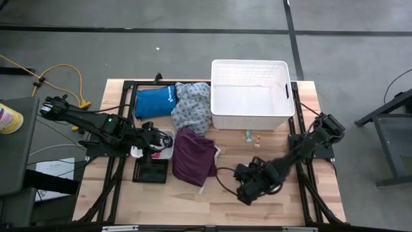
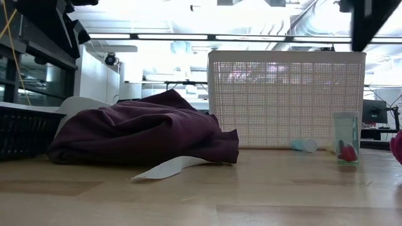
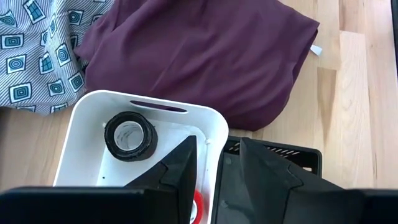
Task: Pick & place medical supplies in basket/bin
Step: Put the pink bandage into the white bin
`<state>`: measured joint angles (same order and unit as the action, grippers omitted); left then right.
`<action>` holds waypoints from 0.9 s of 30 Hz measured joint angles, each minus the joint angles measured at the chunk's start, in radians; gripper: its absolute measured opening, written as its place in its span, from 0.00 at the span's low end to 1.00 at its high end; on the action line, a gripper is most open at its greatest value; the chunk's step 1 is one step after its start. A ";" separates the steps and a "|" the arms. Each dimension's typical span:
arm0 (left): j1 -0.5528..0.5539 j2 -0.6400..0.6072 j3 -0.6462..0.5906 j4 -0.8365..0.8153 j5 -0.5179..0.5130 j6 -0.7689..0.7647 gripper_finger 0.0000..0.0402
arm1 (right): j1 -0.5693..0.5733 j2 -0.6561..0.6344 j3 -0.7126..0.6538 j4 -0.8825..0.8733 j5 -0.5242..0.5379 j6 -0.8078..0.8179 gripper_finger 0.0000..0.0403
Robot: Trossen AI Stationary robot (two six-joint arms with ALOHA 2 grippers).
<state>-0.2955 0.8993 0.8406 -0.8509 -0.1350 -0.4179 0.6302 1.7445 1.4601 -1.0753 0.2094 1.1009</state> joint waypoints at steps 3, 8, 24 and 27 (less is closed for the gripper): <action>0.000 0.000 0.000 0.000 0.000 0.000 0.29 | 0.029 -0.007 0.000 -0.046 0.008 0.083 0.72; 0.000 0.000 0.000 0.000 0.000 0.000 0.29 | 0.091 -0.003 0.000 -0.079 0.037 -0.021 0.72; 0.000 0.000 0.000 0.000 0.000 0.000 0.29 | 0.155 0.015 -0.110 -0.051 0.047 -0.346 0.72; 0.000 0.000 0.000 0.000 0.000 0.000 0.29 | 0.132 0.015 -0.146 -0.007 0.000 -0.378 0.72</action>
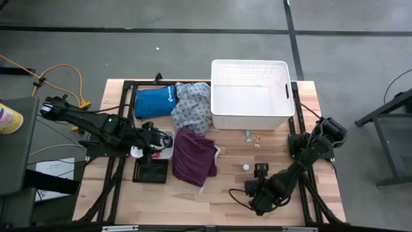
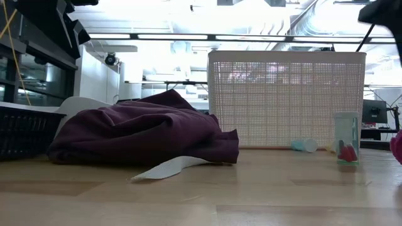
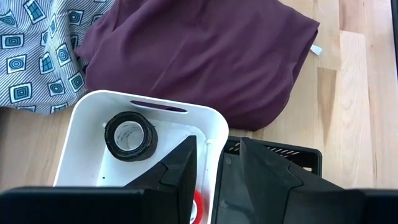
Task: Pick & place medical supplies in basket/bin
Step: Put the pink bandage into the white bin
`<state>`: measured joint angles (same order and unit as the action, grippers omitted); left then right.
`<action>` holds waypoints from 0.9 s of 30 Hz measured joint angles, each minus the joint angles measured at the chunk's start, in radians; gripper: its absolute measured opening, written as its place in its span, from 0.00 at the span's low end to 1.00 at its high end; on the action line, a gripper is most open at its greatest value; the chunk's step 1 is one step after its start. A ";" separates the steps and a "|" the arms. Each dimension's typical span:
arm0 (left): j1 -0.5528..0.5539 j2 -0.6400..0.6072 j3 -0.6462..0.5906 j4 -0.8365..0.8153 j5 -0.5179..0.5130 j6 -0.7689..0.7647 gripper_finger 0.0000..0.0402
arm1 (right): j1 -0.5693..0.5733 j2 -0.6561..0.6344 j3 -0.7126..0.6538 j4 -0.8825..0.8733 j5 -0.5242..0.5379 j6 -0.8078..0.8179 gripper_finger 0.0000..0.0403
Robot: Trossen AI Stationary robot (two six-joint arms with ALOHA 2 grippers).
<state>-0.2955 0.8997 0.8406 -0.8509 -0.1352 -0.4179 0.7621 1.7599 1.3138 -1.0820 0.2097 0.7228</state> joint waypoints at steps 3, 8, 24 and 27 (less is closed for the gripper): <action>0.000 0.000 0.000 0.000 0.000 0.000 0.29 | -0.016 0.000 -0.032 0.073 -0.025 -0.077 0.72; 0.000 0.000 0.000 0.000 0.000 0.000 0.29 | -0.038 0.000 -0.062 0.135 -0.033 -0.167 0.72; 0.000 0.000 0.000 0.003 0.000 0.000 0.29 | -0.070 0.000 -0.226 0.373 -0.090 -0.178 0.72; 0.000 0.000 0.000 0.003 0.000 0.000 0.29 | -0.071 0.000 -0.239 0.382 -0.089 -0.178 0.72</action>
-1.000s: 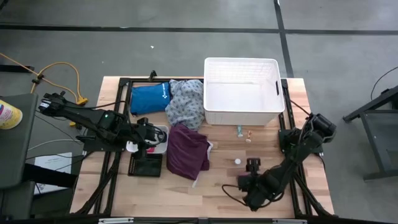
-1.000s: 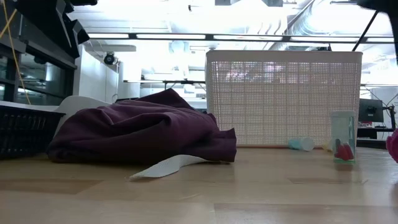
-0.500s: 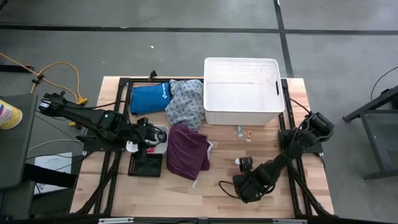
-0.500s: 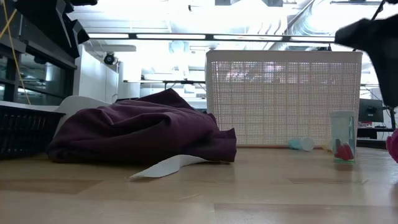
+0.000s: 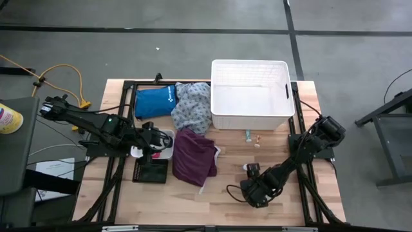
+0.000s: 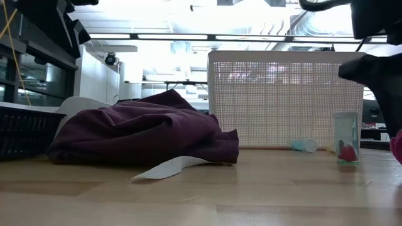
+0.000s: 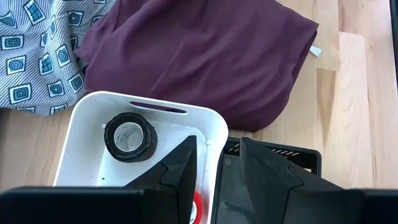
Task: Pick & place medical supplies in basket/bin
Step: Put the pink bandage into the white bin
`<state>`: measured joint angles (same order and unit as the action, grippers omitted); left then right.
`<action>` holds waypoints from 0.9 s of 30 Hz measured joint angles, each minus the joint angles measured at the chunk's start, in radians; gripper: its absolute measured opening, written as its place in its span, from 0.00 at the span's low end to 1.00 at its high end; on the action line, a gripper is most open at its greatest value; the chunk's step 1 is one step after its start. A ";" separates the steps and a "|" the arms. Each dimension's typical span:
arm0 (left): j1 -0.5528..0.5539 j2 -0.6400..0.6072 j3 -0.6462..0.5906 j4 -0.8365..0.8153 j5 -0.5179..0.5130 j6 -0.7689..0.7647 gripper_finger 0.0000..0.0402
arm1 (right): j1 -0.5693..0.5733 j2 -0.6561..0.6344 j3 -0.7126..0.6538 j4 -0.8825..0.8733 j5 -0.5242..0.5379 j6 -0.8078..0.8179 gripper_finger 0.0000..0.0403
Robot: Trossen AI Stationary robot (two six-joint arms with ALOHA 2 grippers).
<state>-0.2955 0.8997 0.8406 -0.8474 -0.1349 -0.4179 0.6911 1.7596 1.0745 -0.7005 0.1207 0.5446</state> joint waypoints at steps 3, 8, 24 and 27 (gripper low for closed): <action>0.000 0.000 0.000 0.006 0.000 0.000 0.29 | 0.000 0.000 -0.007 0.004 0.000 0.002 0.72; 0.000 0.000 0.000 0.036 0.000 0.000 0.29 | 0.000 0.000 -0.019 0.019 -0.016 0.006 0.72; 0.000 0.000 0.000 0.129 0.000 0.000 0.29 | 0.000 0.000 -0.023 0.032 -0.016 0.001 0.49; 0.000 0.000 0.000 0.147 0.000 0.000 0.29 | 0.000 0.000 -0.023 0.036 -0.017 0.001 0.47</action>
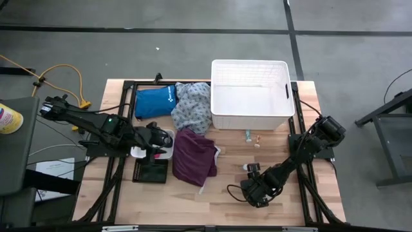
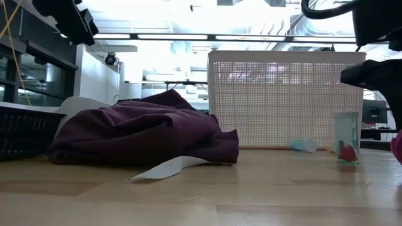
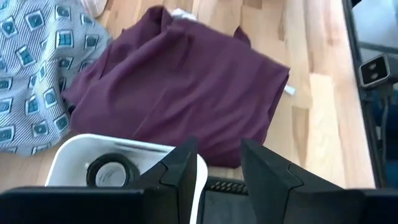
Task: Pick & place medical supplies in basket/bin
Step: Put the pink bandage into the white bin
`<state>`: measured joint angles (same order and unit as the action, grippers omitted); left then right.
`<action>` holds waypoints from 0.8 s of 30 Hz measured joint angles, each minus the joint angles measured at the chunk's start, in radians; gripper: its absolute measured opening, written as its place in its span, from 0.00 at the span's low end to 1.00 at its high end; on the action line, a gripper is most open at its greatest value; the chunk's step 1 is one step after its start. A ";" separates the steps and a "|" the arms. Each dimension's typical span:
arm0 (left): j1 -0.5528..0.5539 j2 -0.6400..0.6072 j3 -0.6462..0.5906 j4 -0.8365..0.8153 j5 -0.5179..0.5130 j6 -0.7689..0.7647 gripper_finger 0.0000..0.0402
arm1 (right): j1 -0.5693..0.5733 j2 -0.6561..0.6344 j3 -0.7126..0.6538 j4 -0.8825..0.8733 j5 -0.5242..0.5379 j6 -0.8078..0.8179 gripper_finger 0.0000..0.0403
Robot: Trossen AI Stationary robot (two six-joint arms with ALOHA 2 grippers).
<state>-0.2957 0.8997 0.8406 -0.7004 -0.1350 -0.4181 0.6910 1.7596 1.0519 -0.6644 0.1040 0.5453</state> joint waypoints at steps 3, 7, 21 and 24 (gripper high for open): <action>0.000 0.000 0.000 0.022 0.000 0.000 0.29 | 0.000 0.000 0.000 0.016 0.000 0.000 0.47; 0.000 0.000 0.000 0.043 0.000 0.000 0.29 | 0.000 -0.005 0.000 0.063 -0.001 0.000 0.47; 0.000 0.000 0.000 0.081 0.000 0.000 0.29 | -0.081 -0.165 0.001 0.363 0.128 -0.157 0.46; 0.000 0.000 0.000 0.081 0.000 0.000 0.29 | -0.099 -0.219 0.002 0.393 0.162 -0.209 0.46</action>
<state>-0.2956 0.8997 0.8406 -0.6191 -0.1350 -0.4179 0.5919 1.5401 1.0542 -0.2715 0.2663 0.3365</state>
